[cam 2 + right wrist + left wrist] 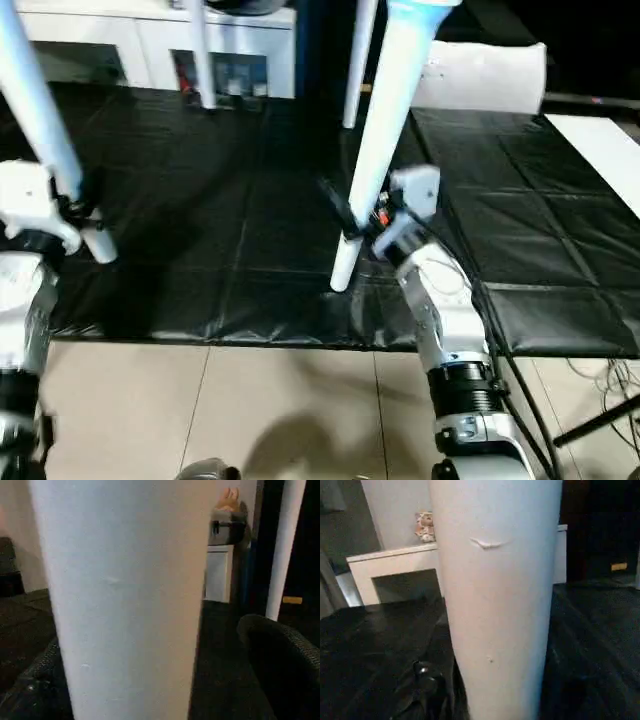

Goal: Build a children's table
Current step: Flip table

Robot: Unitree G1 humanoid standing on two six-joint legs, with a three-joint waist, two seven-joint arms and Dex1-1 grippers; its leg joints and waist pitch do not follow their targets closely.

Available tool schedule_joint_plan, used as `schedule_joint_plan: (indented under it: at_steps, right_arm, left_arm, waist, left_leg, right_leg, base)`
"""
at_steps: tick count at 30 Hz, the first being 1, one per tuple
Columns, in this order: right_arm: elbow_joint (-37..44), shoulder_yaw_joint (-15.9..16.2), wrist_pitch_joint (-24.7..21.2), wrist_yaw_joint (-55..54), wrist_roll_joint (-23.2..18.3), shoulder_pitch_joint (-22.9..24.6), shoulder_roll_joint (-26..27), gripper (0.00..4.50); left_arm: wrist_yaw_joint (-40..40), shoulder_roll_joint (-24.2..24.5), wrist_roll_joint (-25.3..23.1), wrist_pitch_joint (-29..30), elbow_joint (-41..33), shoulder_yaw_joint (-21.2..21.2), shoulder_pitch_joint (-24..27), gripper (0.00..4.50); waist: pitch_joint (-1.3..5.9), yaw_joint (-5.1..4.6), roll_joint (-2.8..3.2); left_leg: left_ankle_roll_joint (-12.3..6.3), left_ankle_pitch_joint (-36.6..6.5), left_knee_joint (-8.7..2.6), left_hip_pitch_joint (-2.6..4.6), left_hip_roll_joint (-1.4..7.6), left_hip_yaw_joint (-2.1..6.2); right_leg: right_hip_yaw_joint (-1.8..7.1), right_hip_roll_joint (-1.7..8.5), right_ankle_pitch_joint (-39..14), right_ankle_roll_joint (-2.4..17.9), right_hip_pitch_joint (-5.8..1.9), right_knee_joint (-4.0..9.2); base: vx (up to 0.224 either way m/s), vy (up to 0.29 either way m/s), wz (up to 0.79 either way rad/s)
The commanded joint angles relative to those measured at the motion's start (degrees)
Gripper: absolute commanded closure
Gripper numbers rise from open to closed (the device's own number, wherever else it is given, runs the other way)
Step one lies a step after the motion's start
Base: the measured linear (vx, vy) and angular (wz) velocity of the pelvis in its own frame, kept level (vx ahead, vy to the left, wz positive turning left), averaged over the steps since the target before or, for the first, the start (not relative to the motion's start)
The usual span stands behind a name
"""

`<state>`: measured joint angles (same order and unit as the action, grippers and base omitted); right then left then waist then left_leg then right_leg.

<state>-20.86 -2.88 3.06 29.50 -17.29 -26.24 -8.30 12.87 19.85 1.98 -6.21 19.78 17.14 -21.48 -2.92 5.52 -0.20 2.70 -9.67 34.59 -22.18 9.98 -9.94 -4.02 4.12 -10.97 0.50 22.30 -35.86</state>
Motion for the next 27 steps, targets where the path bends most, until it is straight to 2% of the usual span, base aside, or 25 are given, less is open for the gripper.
schedule_joint_plan:
  at_steps: [1,2,3,4,5,7,11,12,13,14,15,16,17,19,20,21,22,23,25,26,27]
  right_arm:
    - [0.7,0.2,1.0,1.3,0.7,1.9,-0.8,0.00]
    - [0.4,0.2,1.7,2.8,0.5,3.2,-1.2,0.00]
    - [0.4,0.2,1.7,2.8,0.5,3.2,-1.2,0.00]
    - [-0.5,-0.6,3.2,3.3,0.0,4.0,-1.6,0.00]
    - [-0.9,-0.8,3.8,3.4,0.0,4.0,-1.6,0.00]
    - [0.3,-1.6,4.2,3.0,0.2,5.6,-2.6,0.00]
    - [5.2,-2.9,2.4,4.2,-1.7,9.1,-4.2,0.00]
    - [8.1,-3.5,1.7,4.7,-2.8,11.4,-4.6,0.00]
    - [8.8,-3.7,1.6,4.7,-3.0,12.0,-4.6,0.00]
    - [10.9,-4.2,1.2,4.8,-4.1,13.7,-4.5,0.00]
    - [14.0,-4.7,0.8,4.8,-5.5,16.5,-4.3,0.00]
    - [14.0,-4.7,0.8,4.8,-5.5,16.5,-4.3,0.00]
    - [15.0,-4.7,0.7,4.9,-6.0,17.4,-4.3,0.00]
    - [16.0,-4.6,0.8,4.9,-6.3,18.5,-4.3,0.00]
    - [21.0,-5.4,-0.8,3.9,-8.7,23.5,-3.7,0.00]
    - [24.2,-5.7,-1.7,3.3,-9.9,26.6,-3.3,0.00]
    - [24.4,-5.6,-1.8,3.3,-9.9,26.7,-3.2,0.00]
    - [25.9,-5.4,-2.0,3.2,-9.8,28.3,-3.2,0.00]
    - [26.4,-5.2,-2.0,3.1,-9.7,28.8,-3.2,0.00]
    - [28.9,-5.0,-3.3,2.9,-10.6,31.0,-3.1,0.00]
    - [34.5,-4.0,-6.3,2.9,-12.2,35.9,-3.9,0.00]
  left_arm:
    - [0.1,0.3,-4.5,1.3,-4.9,-2.1,2.3,2.87]
    - [-0.5,-0.5,-4.3,2.9,-9.1,-2.1,5.5,2.87]
    - [-0.5,-0.5,-4.3,2.9,-9.1,-2.1,5.5,2.87]
    - [-0.9,-0.8,-3.6,3.7,-12.6,-2.4,8.5,2.87]
    - [-1.2,-0.8,-3.3,4.0,-13.5,-2.6,9.3,2.87]
    - [-1.4,-1.1,-2.7,5.4,-15.9,-2.3,12.8,2.87]
    - [-0.9,-1.4,-1.6,4.2,-17.9,-1.4,16.5,2.87]
    - [0.5,-1.7,0.5,4.4,-19.9,-0.9,18.0,2.31]
    - [0.8,-1.7,1.1,4.6,-20.3,-0.7,18.4,2.17]
    - [2.1,-1.5,2.6,4.9,-21.3,-0.6,19.4,2.10]
    - [3.8,-1.6,5.2,5.3,-22.2,0.1,20.9,1.97]
    - [3.8,-1.6,5.2,5.3,-22.2,0.1,20.9,1.97]
    - [4.1,-1.4,6.0,5.5,-22.7,0.2,21.6,1.86]
    - [4.8,-1.2,6.6,5.0,-23.0,0.3,22.4,1.78]
    - [8.1,0.2,9.5,4.5,-24.5,0.6,26.2,1.64]
    - [10.2,1.4,10.7,3.9,-24.9,1.0,28.6,1.52]
    - [10.3,1.5,10.7,3.8,-24.9,1.0,28.7,1.52]
    - [11.3,1.3,12.4,3.8,-25.4,2.1,29.9,1.38]
    - [11.7,1.2,13.1,3.7,-25.5,2.5,30.3,1.35]
    - [13.4,1.2,14.5,3.8,-26.6,3.2,32.3,1.14]
    - [16.5,0.8,17.0,5.0,-31.3,3.2,38.1,1.14]
  waist:
    - [3.85,-0.32,1.62]
    - [3.86,-0.31,1.49]
    - [3.67,-0.49,1.51]
    - [3.84,-0.44,1.51]
    - [3.76,-0.58,1.49]
    - [3.62,-0.66,1.52]
    - [3.25,-0.62,1.26]
    - [3.15,-0.72,0.57]
    - [3.18,-0.42,0.85]
    - [3.06,-0.64,0.71]
    - [3.19,-0.64,0.60]
    - [3.15,-0.57,0.48]
    - [3.07,-0.58,0.67]
    - [2.93,-0.60,0.56]
    - [2.74,-0.37,0.48]
    - [2.71,-0.25,0.65]
    - [2.71,-0.32,0.60]
    - [2.69,-0.52,0.91]
    - [2.55,-0.57,0.97]
    - [2.31,-0.59,1.28]
    - [2.10,-0.45,1.13]
  left_leg:
    - [1.46,-18.8,-4.75,1.31,3.33,1.63]
    - [1.36,-19.1,-4.68,1.47,3.33,1.51]
    - [1.13,-19.6,-4.88,1.21,3.45,1.65]
    - [1.13,-20.1,-4.76,1.50,3.47,1.60]
    - [1.05,-20.1,-4.83,1.37,3.46,1.66]
    - [1.10,-21.4,-4.85,1.59,3.44,1.61]
    - [1.17,-24.1,-5.01,1.92,3.34,1.65]
    - [1.07,-24.3,-5.12,1.73,3.37,1.65]
    - [1.04,-24.0,-5.18,1.81,3.42,1.74]
    - [0.84,-23.6,-5.42,1.58,3.46,1.80]
    - [0.86,-23.6,-5.40,1.75,3.54,1.70]
    - [0.67,-23.5,-5.44,1.77,3.51,1.68]
    - [0.57,-23.5,-5.46,1.65,3.45,1.67]
    - [0.60,-24.5,-5.46,1.72,3.36,1.68]
    - [0.62,-24.8,-5.51,1.79,3.39,1.74]
    - [0.54,-25.0,-5.68,1.61,3.51,1.84]
    - [0.42,-25.1,-5.81,1.58,3.47,1.86]
    - [0.88,-26.8,-5.88,1.77,3.47,1.91]
    - [1.33,-28.2,-5.86,1.86,3.36,1.95]
    - [1.73,-29.7,-5.88,2.04,3.29,2.13]
    - [1.87,-30.6,-5.95,2.06,3.43,2.23]
  right_leg:
    - [2.89,4.30,-9.3,10.5,-2.04,4.44]
    - [2.92,4.24,-9.4,10.6,-1.93,4.47]
    - [2.87,4.33,-9.9,11.0,-2.14,4.50]
    - [2.88,4.30,-10.5,11.0,-2.04,4.50]
    - [2.86,4.27,-10.7,11.1,-2.07,4.56]
    - [2.85,4.10,-12.4,10.8,-1.86,4.78]
    - [2.99,3.97,-17.2,8.9,-1.50,5.56]
    - [3.00,3.94,-18.1,8.3,-1.59,5.69]
    - [3.06,4.10,-18.1,8.1,-1.69,5.63]
    - [3.07,4.05,-18.4,7.6,-1.68,5.73]
    - [3.11,4.03,-18.5,7.4,-1.54,5.71]
    - [3.15,4.06,-18.6,7.3,-1.50,5.83]
    - [3.17,4.07,-18.7,7.4,-1.45,5.86]
    - [3.08,4.08,-20.6,7.2,-1.28,6.12]
    - [3.21,4.26,-22.4,6.6,-1.17,6.42]
    - [3.36,4.34,-23.0,5.8,-1.20,6.48]
    - [3.30,4.18,-23.1,5.5,-1.24,6.51]
    - [3.24,4.05,-23.9,5.4,-0.94,6.64]
    - [3.17,4.05,-25.4,5.3,-0.80,6.85]
    - [3.16,4.18,-27.7,4.9,-0.60,7.09]
    - [3.30,4.40,-29.8,4.1,-0.61,7.55]
  base:
    - [0.000,0.000,0.00]
    - [0.000,0.000,0.00]
    - [0.000,0.000,0.00]
    - [0.000,0.000,0.00]
    - [0.000,0.000,0.00]
    - [0.000,0.000,0.00]
    - [0.000,0.000,0.00]
    - [0.000,0.000,0.00]
    - [0.000,0.000,0.00]
    - [0.000,0.000,0.00]
    - [0.000,0.000,0.00]
    - [0.000,0.000,0.00]
    - [0.000,0.000,0.00]
    - [0.000,0.000,0.00]
    - [0.000,0.000,0.00]
    - [0.000,0.000,0.00]
    - [0.000,0.000,0.00]
    - [0.000,0.000,0.00]
    - [0.000,0.000,0.00]
    - [0.000,0.000,0.00]
    - [0.000,0.000,0.00]
